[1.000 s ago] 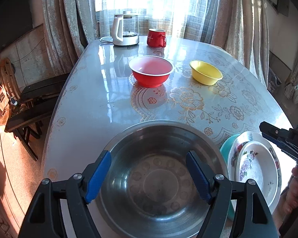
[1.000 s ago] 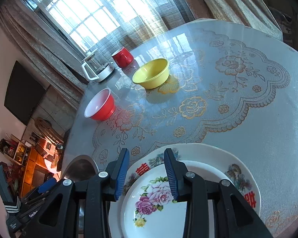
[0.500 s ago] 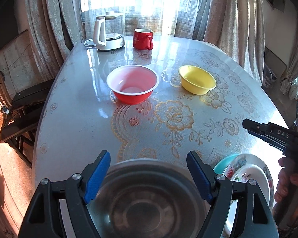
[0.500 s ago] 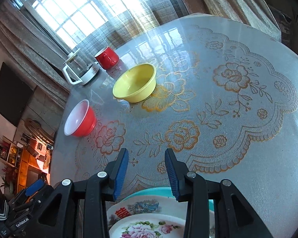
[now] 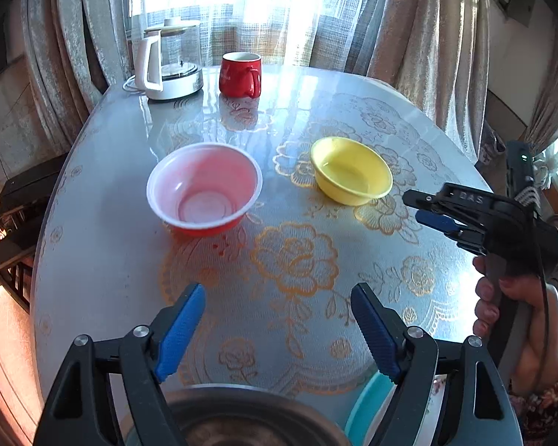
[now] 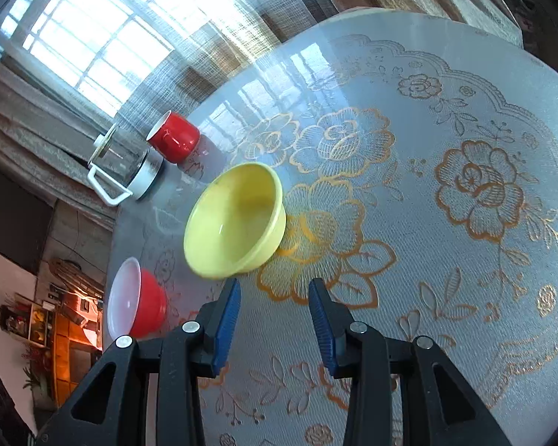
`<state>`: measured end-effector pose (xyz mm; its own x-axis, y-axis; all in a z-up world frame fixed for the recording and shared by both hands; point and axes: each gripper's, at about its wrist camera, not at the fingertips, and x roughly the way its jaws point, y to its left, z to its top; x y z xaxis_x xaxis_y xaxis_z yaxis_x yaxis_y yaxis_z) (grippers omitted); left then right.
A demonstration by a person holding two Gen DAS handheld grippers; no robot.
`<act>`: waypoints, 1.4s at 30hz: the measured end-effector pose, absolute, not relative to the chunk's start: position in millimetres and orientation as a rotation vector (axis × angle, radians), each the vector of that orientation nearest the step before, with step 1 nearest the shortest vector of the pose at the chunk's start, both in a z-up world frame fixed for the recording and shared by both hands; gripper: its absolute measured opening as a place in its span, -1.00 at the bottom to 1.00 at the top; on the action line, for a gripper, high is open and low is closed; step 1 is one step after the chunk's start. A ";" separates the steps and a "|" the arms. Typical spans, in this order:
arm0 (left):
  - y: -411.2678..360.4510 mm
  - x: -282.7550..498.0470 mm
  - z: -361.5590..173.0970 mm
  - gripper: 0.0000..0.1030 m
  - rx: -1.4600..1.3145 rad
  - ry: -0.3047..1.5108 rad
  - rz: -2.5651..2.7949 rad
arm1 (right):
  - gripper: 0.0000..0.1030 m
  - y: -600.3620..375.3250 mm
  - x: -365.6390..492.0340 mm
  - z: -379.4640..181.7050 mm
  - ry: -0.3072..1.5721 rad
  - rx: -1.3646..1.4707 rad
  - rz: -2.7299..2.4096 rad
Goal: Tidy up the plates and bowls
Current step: 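Move both grippers toward the yellow bowl, then grasp the yellow bowl rim with the right gripper while the left gripper also grips it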
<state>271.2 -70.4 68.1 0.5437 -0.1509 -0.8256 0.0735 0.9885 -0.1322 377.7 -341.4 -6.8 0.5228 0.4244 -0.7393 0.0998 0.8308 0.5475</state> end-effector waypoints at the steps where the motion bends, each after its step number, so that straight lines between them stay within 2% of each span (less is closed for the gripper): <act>1: -71.9 274.3 68.5 0.58 -0.077 0.984 -0.134 | -0.26 -342.5 384.8 -10.5 1.026 0.590 0.201; 8: -79.4 300.1 64.9 0.58 -0.071 0.998 -0.131 | -0.26 -349.3 411.4 -34.7 1.045 0.734 0.227; 12: -87.6 313.4 61.8 0.58 -0.080 1.001 -0.135 | -0.26 -341.4 426.8 -39.5 1.061 0.704 0.224; 15: -92.9 322.8 57.9 0.58 -0.074 1.004 -0.127 | -0.33 -339.4 434.9 -44.5 1.061 0.713 0.255; 17: -95.7 329.3 54.6 0.58 -0.070 1.008 -0.114 | -0.52 -340.6 433.2 -46.0 1.060 0.710 0.281; 22: -107.3 354.6 46.3 0.56 -0.070 1.014 -0.093 | -0.72 -342.0 428.8 -47.0 1.065 0.674 0.313; 34: -136.9 403.6 22.9 0.47 -0.065 1.039 -0.090 | -0.76 -350.5 406.1 -46.7 1.076 0.594 0.333; 37: -141.7 408.7 17.0 0.38 -0.070 1.047 -0.093 | -0.75 -350.9 401.7 -44.0 1.075 0.579 0.334; 39: -145.6 409.4 11.6 0.17 -0.056 1.058 -0.100 | -0.75 -350.8 399.0 -42.8 1.080 0.566 0.326; 41: -150.7 409.8 4.6 -0.22 -0.034 1.082 -0.120 | -0.75 -351.5 395.4 -42.7 1.080 0.565 0.321; 42: -152.5 409.4 1.9 -0.32 -0.028 1.093 -0.132 | -0.75 -352.0 394.1 -42.6 1.077 0.571 0.326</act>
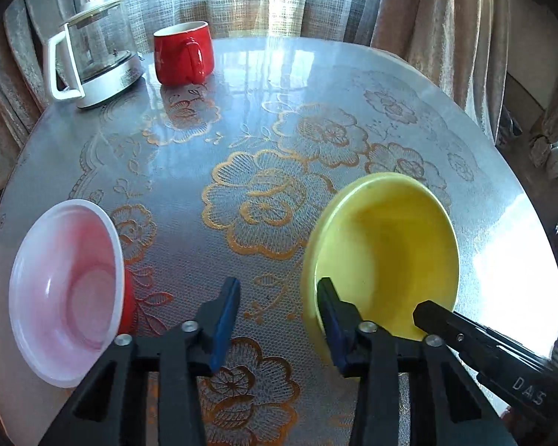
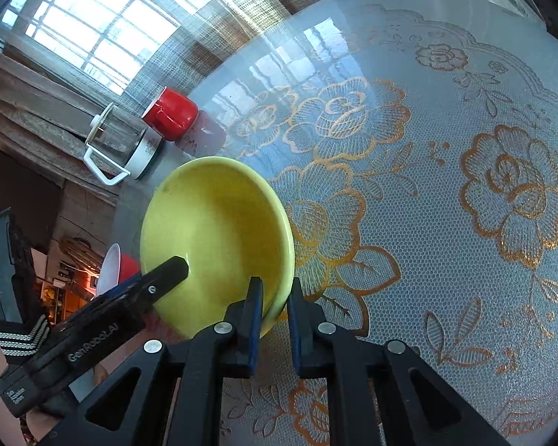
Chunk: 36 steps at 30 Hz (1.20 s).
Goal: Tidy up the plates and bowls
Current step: 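Grasp the yellow bowl rim with the right gripper while the left gripper also grips it, then carry the yellow bowl with both grippers over the steel bowl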
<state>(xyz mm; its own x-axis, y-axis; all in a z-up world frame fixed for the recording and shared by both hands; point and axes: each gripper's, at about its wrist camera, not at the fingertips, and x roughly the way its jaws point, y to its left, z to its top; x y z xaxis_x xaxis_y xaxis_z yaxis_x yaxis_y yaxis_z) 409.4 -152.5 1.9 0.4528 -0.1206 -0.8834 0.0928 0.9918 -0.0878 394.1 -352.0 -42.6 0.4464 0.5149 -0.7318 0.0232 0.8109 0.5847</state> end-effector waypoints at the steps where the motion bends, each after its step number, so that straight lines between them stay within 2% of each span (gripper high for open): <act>1: -154.4 408.9 -0.1 -0.46 -0.025 1.101 -0.142 | -0.75 -352.3 392.8 -42.7 1.075 0.579 0.336; 4: -158.5 403.4 -1.1 -0.73 -0.014 1.107 -0.165 | -0.75 -350.2 389.3 -41.7 1.072 0.585 0.344; 13: -155.3 380.1 6.1 -0.74 0.013 1.139 -0.171 | -0.75 -347.1 371.0 -40.1 1.080 0.584 0.331; 36: -106.6 276.6 52.6 -0.72 -0.047 1.031 -0.181 | -0.75 -307.2 288.6 8.6 0.997 0.527 0.394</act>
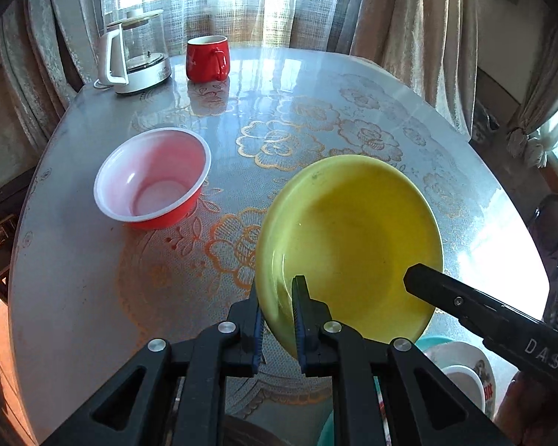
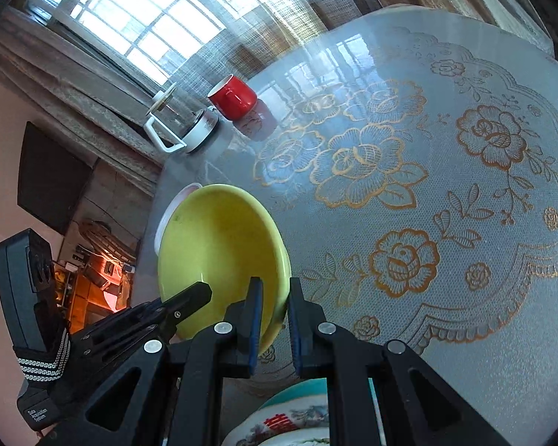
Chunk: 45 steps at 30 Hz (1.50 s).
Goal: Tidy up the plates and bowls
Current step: 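Carry the yellow bowl with both grippers over the steel bowl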
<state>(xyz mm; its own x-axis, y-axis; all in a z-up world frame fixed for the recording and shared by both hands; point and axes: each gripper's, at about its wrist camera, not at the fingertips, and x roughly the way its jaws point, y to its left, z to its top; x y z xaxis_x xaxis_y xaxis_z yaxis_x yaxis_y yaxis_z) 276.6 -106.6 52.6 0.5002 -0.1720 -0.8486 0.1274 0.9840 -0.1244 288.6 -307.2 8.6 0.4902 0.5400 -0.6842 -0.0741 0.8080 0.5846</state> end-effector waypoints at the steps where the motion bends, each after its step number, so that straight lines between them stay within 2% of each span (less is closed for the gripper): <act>1: -103.6 271.1 55.3 -0.72 -0.055 1.019 -0.179 | -0.75 -303.8 285.0 10.6 0.990 0.522 0.398; 25: -30.3 158.3 66.6 -0.73 -0.164 0.877 -0.128 | -0.75 -249.7 197.1 21.2 0.907 0.565 0.517; 45: 5.3 118.1 27.4 -0.71 -0.105 0.930 -0.061 | -0.70 -205.9 167.8 -2.7 1.009 0.494 0.563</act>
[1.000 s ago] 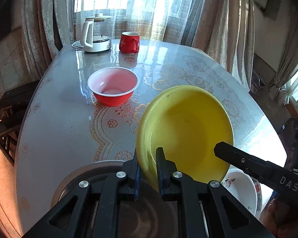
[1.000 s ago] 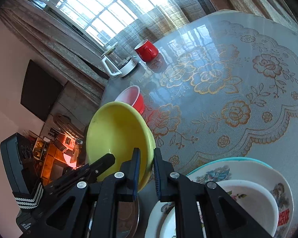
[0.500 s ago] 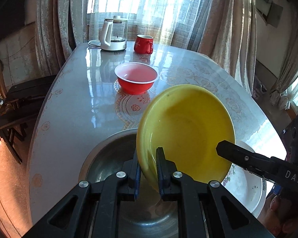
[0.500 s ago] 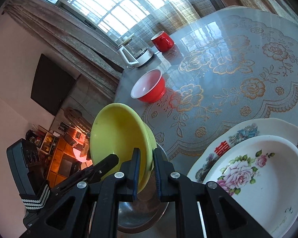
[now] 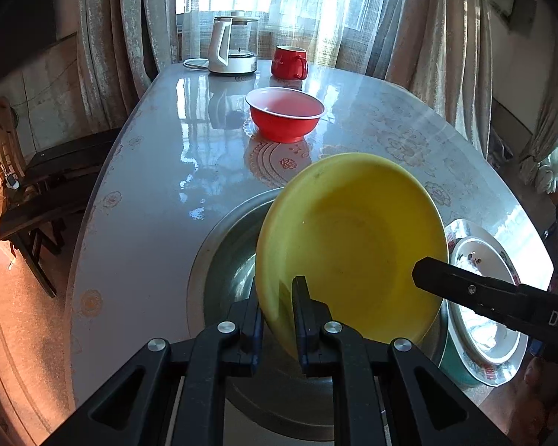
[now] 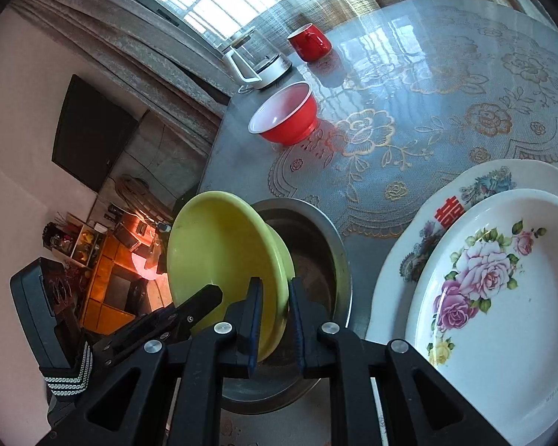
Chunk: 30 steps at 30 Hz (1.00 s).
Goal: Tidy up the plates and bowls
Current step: 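Carry the yellow bowl with both grippers over the steel bowl, then lower the yellow bowl into the steel bowl and open both grippers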
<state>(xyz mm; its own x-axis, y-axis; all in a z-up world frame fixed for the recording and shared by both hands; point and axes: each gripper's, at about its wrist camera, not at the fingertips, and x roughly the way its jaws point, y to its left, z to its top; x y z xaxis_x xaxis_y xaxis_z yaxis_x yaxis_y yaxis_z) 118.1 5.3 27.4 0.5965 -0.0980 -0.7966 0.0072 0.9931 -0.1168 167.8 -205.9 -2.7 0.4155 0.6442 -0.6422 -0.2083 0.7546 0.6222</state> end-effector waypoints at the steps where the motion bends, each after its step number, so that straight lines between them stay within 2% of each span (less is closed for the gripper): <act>1: 5.7 118.0 25.8 -0.71 -0.100 0.935 -0.058 | -0.70 -204.9 166.1 -3.8 1.012 0.490 0.561; 7: 7.2 114.2 18.3 -0.71 -0.095 0.951 -0.061 | -0.69 -202.3 164.3 -9.3 1.033 0.484 0.548; 14: 5.0 116.1 14.6 -0.71 -0.059 0.944 -0.043 | -0.53 -200.5 160.1 -10.1 1.042 0.465 0.521; 21: 4.8 117.2 13.6 -0.71 -0.032 0.933 -0.025 | -0.52 -194.4 155.0 -6.2 1.033 0.415 0.495; 24: 2.0 118.8 12.5 -0.69 0.004 0.930 -0.014 | -0.42 -192.6 154.2 -3.2 1.022 0.381 0.468; 30: 0.0 124.1 9.2 -0.68 0.026 0.929 -0.004 | -0.42 -190.1 151.5 3.5 0.997 0.360 0.469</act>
<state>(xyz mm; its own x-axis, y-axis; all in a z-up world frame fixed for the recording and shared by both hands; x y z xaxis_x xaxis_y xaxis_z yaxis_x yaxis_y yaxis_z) 124.1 0.0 9.2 0.5986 0.0079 -0.8010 0.0147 0.9997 0.0208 151.5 -190.1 3.5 0.4582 0.5310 -0.7128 -0.2108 0.8440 0.4932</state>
